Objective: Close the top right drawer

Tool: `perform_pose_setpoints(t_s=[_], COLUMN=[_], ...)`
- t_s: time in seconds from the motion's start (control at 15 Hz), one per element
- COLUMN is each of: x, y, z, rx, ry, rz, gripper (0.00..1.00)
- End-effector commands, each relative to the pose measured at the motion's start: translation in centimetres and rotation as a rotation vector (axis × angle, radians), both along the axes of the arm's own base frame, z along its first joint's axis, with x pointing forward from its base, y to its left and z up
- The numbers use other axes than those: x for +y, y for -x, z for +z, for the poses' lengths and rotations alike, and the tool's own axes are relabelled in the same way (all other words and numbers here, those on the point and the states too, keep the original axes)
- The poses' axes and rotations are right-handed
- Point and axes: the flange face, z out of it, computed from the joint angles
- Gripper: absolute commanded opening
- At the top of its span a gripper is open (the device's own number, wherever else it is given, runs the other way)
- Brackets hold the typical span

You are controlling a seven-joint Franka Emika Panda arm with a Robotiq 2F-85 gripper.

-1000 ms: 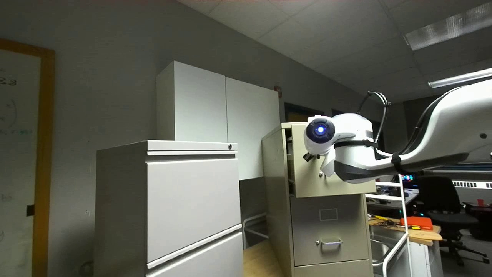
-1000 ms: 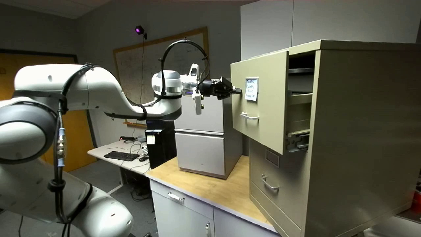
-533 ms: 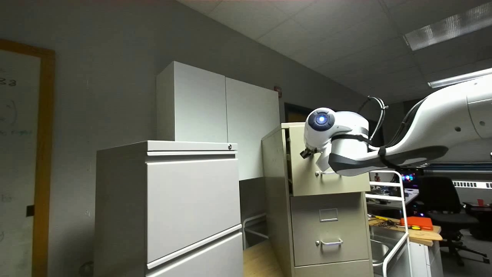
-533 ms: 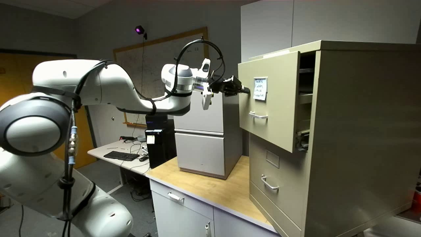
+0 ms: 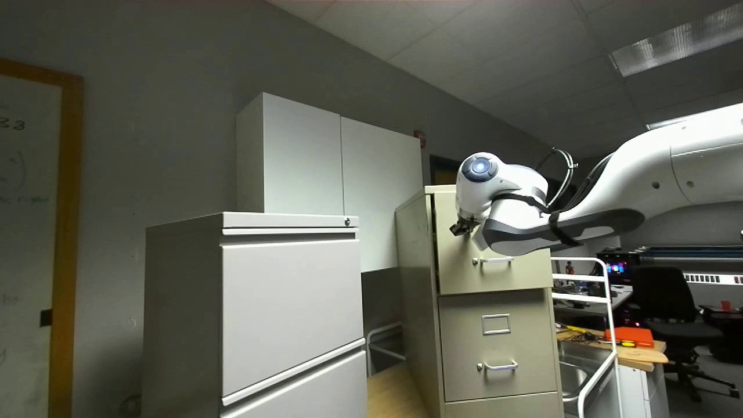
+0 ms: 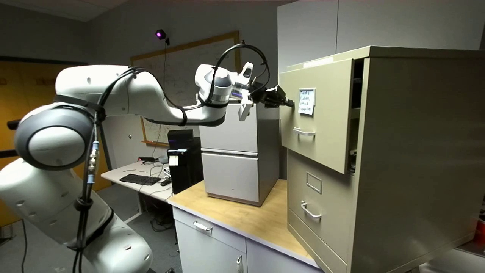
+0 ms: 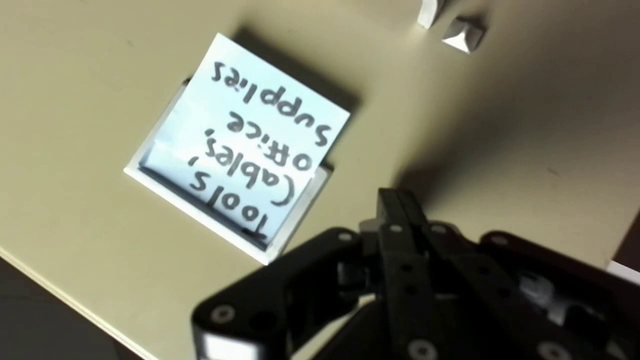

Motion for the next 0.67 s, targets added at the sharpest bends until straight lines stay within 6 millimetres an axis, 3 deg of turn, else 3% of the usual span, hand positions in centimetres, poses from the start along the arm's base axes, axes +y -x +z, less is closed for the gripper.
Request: perform_pose_setpoints(t_s=[0.0,0.6], x=[-2.1,-4.8], y=[-5.0,-6.3], z=[-0.8,0.0], rx=[0.020,0.015], ry=[-0.024,-0.110], rz=[0.045,0.055], gripper=[0.00,0.00])
